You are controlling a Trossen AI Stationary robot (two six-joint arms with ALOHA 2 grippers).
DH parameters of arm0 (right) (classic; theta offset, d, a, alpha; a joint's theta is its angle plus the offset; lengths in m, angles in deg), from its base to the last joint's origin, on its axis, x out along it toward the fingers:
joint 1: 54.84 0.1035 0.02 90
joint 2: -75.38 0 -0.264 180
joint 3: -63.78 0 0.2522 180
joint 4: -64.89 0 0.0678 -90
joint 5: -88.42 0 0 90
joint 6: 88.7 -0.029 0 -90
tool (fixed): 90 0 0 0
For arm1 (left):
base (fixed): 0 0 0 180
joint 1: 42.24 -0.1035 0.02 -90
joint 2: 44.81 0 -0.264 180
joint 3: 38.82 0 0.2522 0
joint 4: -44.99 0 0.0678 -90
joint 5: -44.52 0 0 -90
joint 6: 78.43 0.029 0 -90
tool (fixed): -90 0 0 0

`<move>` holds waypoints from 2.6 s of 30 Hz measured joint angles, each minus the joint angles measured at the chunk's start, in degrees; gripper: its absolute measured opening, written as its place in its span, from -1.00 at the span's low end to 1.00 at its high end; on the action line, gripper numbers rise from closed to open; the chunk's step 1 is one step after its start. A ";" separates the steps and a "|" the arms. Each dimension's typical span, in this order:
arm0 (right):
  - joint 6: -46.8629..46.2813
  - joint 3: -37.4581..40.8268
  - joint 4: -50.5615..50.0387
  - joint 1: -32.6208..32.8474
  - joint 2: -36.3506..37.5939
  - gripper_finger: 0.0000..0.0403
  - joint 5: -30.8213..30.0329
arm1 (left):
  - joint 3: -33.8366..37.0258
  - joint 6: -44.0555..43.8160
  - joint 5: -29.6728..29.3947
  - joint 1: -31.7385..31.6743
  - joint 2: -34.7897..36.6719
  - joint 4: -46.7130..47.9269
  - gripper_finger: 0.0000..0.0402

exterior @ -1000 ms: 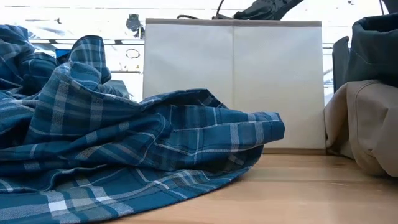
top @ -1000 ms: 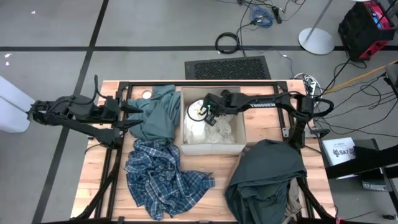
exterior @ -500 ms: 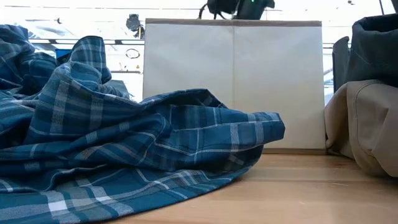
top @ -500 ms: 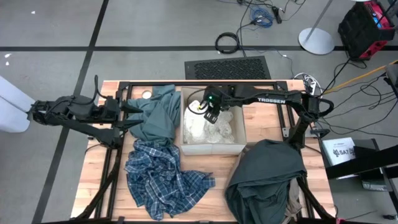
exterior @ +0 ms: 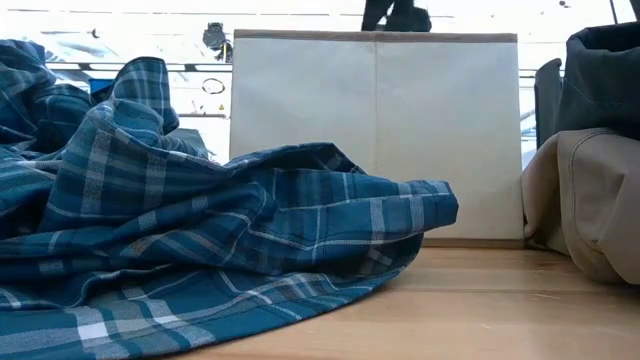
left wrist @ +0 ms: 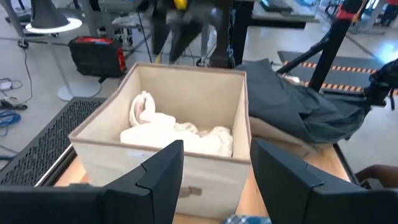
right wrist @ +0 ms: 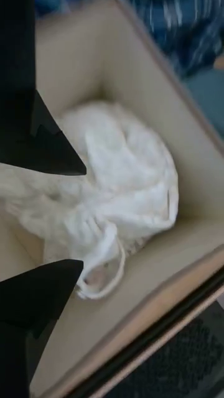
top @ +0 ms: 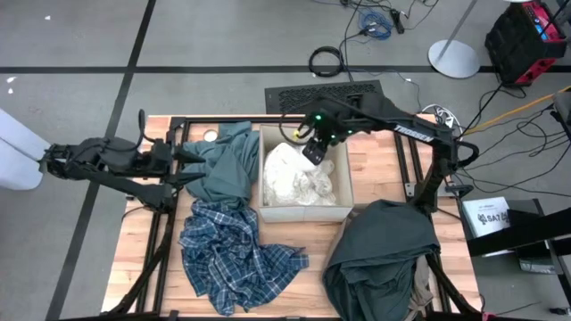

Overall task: Sort clothes
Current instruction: Put the green pants into the laundry organizer

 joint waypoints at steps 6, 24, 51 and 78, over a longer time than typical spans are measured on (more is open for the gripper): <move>-4.29 -6.23 -5.44 6.64 0.02 0.10 -0.01 | 2.79 -1.47 -0.51 0.00 -0.01 0.62 -0.03; -16.54 -5.53 -5.27 36.50 -0.64 0.09 -22.13 | 15.31 -7.45 -9.89 -0.04 -2.09 -1.72 -0.03; -22.66 -5.46 -3.61 50.63 -13.27 0.09 -39.04 | 16.06 -23.47 -17.67 -15.91 -24.13 10.88 -0.03; -22.37 -5.48 -4.29 51.40 -13.25 0.09 -38.97 | 13.54 -10.28 20.54 -18.87 -26.17 -0.76 -0.98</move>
